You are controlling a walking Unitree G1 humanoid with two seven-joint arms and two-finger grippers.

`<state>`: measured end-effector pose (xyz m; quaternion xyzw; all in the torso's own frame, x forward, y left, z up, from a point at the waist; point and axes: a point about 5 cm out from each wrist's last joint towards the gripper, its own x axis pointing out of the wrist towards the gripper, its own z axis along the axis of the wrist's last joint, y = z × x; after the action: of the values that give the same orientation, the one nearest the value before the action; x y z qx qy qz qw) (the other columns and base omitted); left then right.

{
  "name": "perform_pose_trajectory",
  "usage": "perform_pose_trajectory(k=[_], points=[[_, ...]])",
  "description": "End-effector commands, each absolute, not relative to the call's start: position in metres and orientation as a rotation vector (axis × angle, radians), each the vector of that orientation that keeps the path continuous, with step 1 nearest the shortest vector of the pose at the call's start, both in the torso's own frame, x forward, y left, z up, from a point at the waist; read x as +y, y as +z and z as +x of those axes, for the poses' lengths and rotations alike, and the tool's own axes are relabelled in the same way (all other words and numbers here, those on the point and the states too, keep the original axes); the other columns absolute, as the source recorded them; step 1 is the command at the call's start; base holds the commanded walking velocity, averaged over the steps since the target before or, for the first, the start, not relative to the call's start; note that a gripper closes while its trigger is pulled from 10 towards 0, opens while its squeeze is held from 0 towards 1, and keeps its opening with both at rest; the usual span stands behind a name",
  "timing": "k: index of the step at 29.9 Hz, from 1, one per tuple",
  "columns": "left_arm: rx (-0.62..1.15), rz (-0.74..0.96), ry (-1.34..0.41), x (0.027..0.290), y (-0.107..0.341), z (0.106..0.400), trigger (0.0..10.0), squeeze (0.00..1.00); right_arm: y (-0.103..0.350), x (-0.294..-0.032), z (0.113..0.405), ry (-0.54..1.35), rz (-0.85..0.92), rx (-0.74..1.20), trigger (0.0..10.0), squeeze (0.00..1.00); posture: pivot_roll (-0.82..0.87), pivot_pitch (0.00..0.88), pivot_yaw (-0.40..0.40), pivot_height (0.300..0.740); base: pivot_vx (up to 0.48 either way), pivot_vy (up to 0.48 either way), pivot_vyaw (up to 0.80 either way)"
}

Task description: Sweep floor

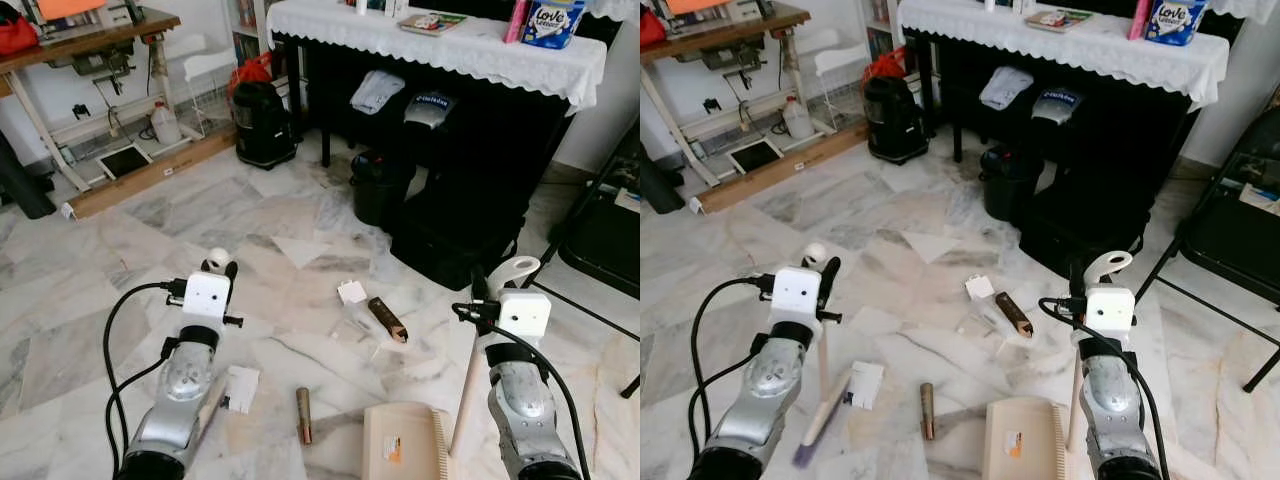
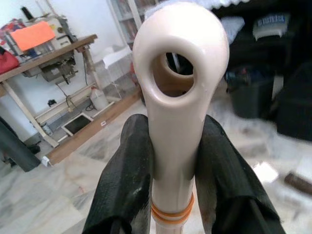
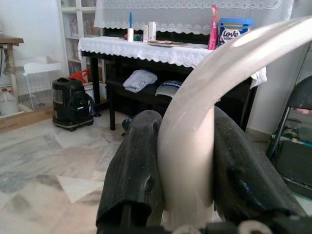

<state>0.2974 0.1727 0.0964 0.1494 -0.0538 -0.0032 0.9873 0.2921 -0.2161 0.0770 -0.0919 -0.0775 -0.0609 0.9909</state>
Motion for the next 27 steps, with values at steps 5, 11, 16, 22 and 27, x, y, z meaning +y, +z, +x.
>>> perform_pose_trajectory(k=[5,11,16,22,27], points=[[-0.035,0.368,-0.001,0.191,0.087,0.292,10.0,0.00,0.082,-0.209,0.297,-0.107,-0.169,-0.179,10.0,0.00,-0.01,0.000,0.037,0.740,0.000,0.000,0.00],[0.017,0.349,-0.080,0.183,0.079,0.292,10.0,0.00,0.082,-0.207,0.297,-0.105,-0.164,-0.182,10.0,0.00,-0.02,0.000,0.044,0.740,0.000,0.000,0.00],[0.009,0.266,-0.082,0.176,0.079,0.292,10.0,0.00,0.083,-0.208,0.297,-0.105,-0.162,-0.192,10.0,0.00,-0.02,0.000,0.043,0.740,0.000,0.000,0.00],[-0.064,0.067,-0.015,0.171,0.084,0.289,10.0,0.00,0.082,-0.209,0.295,-0.100,-0.176,-0.191,10.0,0.00,-0.04,0.000,0.037,0.740,0.000,0.000,0.00],[-0.097,0.014,0.021,0.173,0.087,0.288,10.0,0.00,0.083,-0.211,0.296,-0.089,-0.188,-0.184,10.0,0.00,-0.04,0.000,0.022,0.740,0.000,0.000,0.00]])
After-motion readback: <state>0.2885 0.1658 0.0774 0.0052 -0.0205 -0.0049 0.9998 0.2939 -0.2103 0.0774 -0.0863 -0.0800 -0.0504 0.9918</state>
